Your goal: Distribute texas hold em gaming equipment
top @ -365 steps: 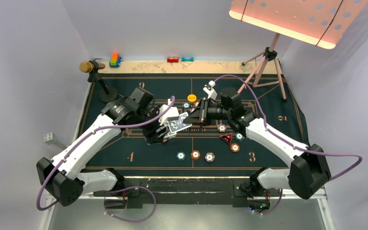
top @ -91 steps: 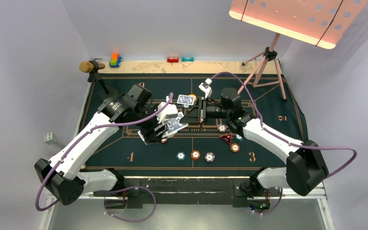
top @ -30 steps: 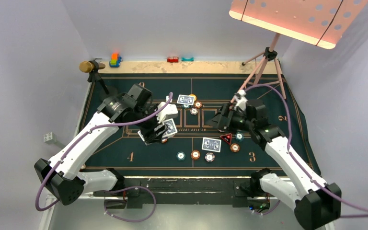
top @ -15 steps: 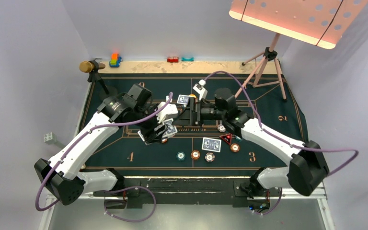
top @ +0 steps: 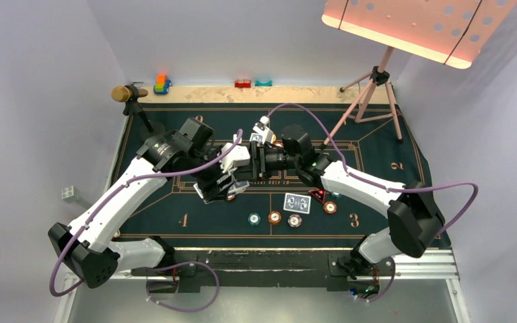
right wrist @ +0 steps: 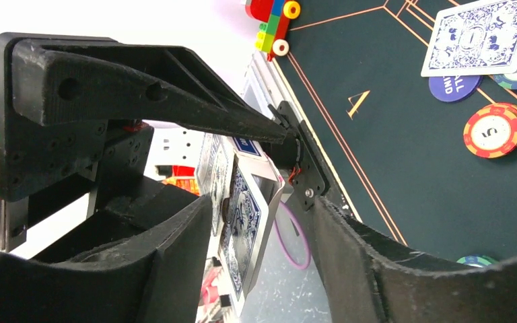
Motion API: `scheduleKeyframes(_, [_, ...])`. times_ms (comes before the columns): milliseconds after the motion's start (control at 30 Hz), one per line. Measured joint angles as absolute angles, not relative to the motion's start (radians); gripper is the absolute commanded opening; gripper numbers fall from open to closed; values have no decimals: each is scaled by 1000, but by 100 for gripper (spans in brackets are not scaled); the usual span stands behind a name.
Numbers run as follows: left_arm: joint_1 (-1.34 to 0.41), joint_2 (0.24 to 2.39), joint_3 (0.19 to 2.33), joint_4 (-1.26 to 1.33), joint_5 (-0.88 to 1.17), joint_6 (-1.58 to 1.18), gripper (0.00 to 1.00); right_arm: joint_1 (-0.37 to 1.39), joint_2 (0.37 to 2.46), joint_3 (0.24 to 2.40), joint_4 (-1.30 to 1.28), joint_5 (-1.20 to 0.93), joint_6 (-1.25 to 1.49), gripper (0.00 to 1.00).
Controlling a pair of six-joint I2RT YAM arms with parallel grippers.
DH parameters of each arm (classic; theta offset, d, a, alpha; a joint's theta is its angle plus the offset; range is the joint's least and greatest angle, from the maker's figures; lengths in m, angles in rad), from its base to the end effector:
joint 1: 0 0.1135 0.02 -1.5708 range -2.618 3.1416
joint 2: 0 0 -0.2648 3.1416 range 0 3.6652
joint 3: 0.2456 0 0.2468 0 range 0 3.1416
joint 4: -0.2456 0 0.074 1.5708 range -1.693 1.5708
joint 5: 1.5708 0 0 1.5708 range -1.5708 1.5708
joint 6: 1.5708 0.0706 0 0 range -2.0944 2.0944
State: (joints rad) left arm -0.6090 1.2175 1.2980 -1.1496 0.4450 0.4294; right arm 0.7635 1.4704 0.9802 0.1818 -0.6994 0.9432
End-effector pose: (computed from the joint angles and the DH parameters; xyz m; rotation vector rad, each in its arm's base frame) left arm 0.1700 -0.1556 0.3203 1.4267 2.1913 -0.6482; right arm 0.2250 0.2782 0.2783 -0.3817 2.2148 1.7168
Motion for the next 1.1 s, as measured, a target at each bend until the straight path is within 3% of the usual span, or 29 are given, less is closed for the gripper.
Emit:
scheduleKeyframes(567, [-609, 1217, 1298, -1151, 445, 429, 0, 717, 1426, 926, 197, -699, 969, 41])
scheduleKeyframes(967, [-609, 1215, 1298, -1155, 443, 429, 0, 649, 1359, 884, 196, -702, 976, 22])
scheduleKeyframes(1100, [-609, 1210, 1298, -1156, 443, 429, 0, 607, 1338, 875, 182, -702, 972, 10])
